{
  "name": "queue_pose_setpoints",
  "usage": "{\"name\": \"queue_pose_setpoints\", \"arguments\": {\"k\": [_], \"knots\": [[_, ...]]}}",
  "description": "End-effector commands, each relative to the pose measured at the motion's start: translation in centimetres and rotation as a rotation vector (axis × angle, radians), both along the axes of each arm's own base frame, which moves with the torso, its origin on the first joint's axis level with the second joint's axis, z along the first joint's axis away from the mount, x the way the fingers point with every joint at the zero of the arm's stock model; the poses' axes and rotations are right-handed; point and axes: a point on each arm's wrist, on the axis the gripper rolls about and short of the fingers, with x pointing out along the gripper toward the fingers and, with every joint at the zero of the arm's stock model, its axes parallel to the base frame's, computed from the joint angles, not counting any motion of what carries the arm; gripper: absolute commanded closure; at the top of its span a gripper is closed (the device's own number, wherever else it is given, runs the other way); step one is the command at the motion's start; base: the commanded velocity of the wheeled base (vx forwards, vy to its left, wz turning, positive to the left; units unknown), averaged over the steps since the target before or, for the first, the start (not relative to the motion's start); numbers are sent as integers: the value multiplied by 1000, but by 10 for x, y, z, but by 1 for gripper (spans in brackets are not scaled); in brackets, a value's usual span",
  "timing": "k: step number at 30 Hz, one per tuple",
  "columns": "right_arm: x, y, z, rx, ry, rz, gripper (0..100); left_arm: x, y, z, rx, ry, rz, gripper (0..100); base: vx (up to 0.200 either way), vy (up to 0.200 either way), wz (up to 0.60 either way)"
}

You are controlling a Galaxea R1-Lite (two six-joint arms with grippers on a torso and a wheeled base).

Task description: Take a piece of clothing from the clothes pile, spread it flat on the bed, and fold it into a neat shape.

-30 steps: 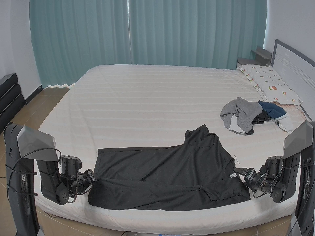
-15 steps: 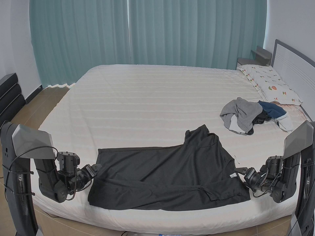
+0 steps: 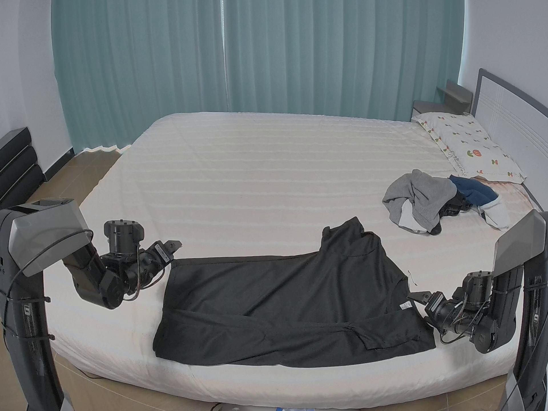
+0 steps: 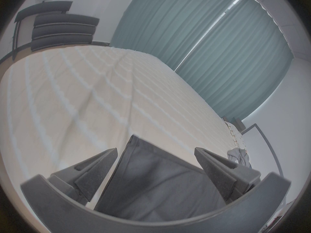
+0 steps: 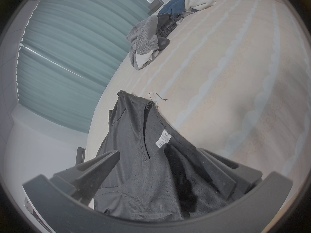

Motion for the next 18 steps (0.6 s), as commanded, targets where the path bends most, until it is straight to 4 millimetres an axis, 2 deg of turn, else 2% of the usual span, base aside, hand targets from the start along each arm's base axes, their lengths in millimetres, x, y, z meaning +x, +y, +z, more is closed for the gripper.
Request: {"name": "queue_pose_setpoints", "arguments": {"k": [1, 8, 14, 18], "knots": [[0, 1, 1, -2, -12, 3, 0, 51, -4, -34, 118, 29, -62, 0, 0, 0, 0], [0, 1, 0, -2, -10, 3, 0, 80, -2, -61, 114, 4, -148, 0, 0, 0, 0], [0, 1, 0, -2, -10, 3, 0, 83, -1, -64, 107, -7, -165, 0, 0, 0, 0], [0, 1, 0, -2, -9, 5, 0, 84, 9, -62, 116, -15, -139, 0, 0, 0, 0]]}}
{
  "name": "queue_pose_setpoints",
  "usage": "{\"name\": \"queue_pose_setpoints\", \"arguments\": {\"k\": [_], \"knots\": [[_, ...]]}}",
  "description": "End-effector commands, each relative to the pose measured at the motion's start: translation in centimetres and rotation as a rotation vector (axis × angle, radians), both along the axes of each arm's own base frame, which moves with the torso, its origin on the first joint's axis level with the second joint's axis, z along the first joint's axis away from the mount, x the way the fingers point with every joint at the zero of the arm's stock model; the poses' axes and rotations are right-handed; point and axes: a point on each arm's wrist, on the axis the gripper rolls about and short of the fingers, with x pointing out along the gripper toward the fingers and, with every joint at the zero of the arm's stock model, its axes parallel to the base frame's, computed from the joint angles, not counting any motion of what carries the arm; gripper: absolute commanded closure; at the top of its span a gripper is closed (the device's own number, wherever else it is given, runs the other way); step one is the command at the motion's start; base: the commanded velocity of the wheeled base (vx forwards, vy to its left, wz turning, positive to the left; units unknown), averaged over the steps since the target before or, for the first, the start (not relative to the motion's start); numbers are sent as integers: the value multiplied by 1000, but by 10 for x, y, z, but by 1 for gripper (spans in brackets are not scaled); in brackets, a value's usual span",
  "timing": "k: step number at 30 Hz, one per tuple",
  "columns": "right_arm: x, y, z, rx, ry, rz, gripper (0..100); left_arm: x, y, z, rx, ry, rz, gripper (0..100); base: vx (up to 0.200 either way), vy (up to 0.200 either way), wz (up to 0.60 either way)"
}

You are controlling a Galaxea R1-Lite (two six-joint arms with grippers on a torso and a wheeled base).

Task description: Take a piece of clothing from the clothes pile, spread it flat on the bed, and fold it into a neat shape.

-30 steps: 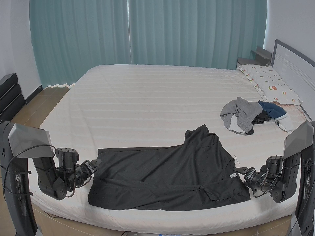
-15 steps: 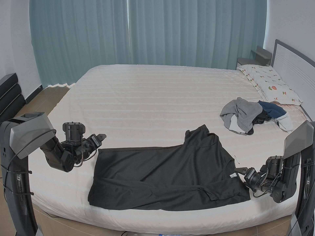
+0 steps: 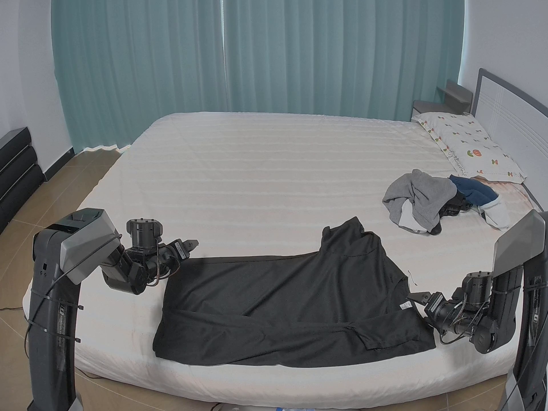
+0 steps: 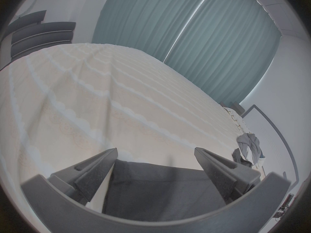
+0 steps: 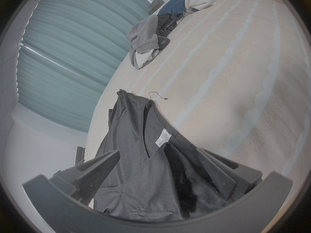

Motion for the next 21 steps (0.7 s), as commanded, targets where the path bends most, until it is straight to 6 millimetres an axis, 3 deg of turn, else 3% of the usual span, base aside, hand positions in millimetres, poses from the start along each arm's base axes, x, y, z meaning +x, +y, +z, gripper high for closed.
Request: {"name": "queue_pose_setpoints", "arguments": {"k": [1, 4, 5, 21], "knots": [[1, 0, 1, -1, -13, 0, 0, 1, 7, -10, 4, 14, 22, 0, 0, 0, 0], [1, 1, 1, -1, -13, 2, 0, 0, 8, -7, 1, 11, 25, 0, 0, 0, 0], [1, 1, 1, -3, -13, 3, 0, -5, 9, 2, -4, 14, 29, 0, 0, 0, 0], [1, 1, 0, -4, -12, 1, 0, -9, 6, -9, 0, 45, 6, 0, 0, 0, 0]]}}
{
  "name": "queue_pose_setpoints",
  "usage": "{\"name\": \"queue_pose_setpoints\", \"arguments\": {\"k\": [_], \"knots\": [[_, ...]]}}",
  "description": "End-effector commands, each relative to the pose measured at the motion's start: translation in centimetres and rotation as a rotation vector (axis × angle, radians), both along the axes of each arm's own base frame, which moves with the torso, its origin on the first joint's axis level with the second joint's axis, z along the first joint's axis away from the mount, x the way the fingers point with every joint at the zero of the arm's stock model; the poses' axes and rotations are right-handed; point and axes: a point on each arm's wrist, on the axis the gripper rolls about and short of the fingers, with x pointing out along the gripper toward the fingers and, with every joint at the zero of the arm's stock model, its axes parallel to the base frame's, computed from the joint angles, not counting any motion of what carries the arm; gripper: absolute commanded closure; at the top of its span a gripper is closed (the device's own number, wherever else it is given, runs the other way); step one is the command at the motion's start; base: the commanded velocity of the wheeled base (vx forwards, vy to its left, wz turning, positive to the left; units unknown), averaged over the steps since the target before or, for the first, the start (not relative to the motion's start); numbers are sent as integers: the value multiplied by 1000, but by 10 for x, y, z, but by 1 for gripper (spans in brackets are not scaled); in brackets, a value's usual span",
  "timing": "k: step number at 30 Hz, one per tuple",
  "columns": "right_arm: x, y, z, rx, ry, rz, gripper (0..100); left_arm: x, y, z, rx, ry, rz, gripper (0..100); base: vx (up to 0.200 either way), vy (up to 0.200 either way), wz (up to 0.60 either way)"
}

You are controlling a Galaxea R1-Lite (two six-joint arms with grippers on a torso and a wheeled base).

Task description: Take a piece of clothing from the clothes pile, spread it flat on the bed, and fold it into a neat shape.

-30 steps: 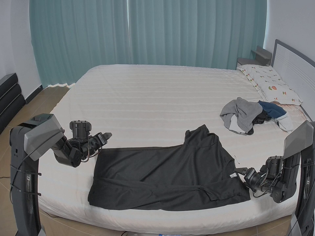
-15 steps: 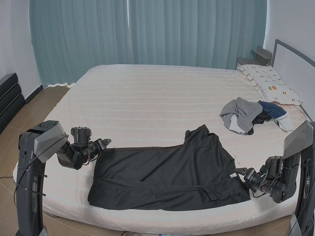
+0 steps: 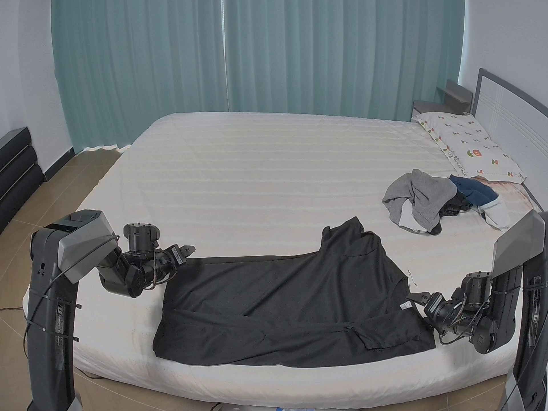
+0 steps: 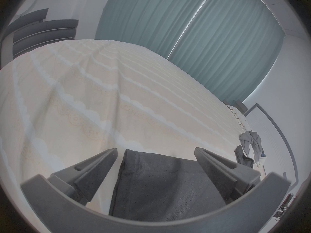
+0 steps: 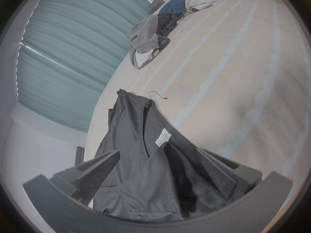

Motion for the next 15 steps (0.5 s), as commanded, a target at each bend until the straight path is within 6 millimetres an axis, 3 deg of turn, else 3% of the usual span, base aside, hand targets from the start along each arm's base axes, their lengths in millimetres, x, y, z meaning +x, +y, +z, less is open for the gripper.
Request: {"name": "queue_pose_setpoints", "arguments": {"k": [1, 8, 9, 15], "knots": [[1, 0, 1, 0, -11, 1, 0, 2, 0, -3, 0, 2, -1, 0, 0, 0, 0], [1, 0, 1, 0, -13, 1, 0, 2, -1, -5, 0, 5, -2, 0, 0, 0, 0], [1, 0, 1, 0, -13, 1, 0, 2, -2, -5, 0, 5, -4, 100, 0, 0, 0], [1, 0, 1, 0, -13, 1, 0, 1, -1, -5, 8, 4, 6, 100, 0, 0, 0]]}}
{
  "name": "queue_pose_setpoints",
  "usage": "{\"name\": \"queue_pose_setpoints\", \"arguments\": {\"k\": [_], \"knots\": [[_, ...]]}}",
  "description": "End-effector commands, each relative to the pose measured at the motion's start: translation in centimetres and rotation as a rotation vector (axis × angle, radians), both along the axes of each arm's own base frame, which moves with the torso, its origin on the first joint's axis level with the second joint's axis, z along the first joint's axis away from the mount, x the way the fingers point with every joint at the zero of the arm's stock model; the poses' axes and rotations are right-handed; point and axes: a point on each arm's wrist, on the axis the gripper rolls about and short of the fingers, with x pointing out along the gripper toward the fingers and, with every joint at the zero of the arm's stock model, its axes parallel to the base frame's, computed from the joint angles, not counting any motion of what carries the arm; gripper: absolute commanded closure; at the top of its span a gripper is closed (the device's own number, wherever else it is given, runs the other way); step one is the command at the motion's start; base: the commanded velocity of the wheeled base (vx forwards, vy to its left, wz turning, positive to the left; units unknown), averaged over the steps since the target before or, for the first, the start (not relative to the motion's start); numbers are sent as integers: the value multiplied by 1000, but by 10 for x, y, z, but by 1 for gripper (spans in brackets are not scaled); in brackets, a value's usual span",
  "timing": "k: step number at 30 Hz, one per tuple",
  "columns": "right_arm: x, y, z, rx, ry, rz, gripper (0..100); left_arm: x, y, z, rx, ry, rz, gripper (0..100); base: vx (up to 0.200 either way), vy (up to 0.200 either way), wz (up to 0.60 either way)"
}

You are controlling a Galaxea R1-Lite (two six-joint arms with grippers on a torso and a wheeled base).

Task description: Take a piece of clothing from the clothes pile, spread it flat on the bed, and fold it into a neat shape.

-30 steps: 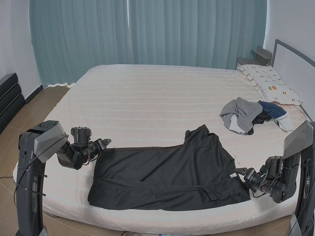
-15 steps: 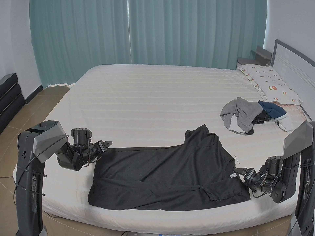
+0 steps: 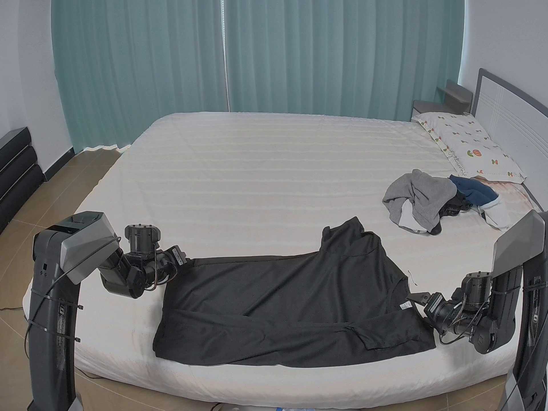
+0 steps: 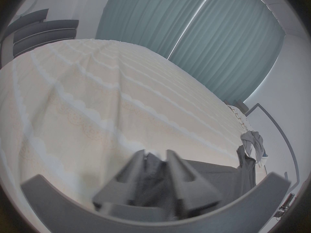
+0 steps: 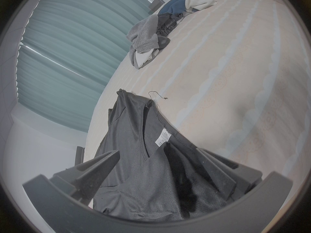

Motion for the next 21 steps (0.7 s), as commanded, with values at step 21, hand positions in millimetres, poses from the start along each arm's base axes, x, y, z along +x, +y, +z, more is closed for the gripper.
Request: {"name": "queue_pose_setpoints", "arguments": {"k": [21], "knots": [[52, 14, 17, -33, -224, 26, 0, -11, 6, 28, -169, -30, 158, 100, 0, 0, 0]]}}
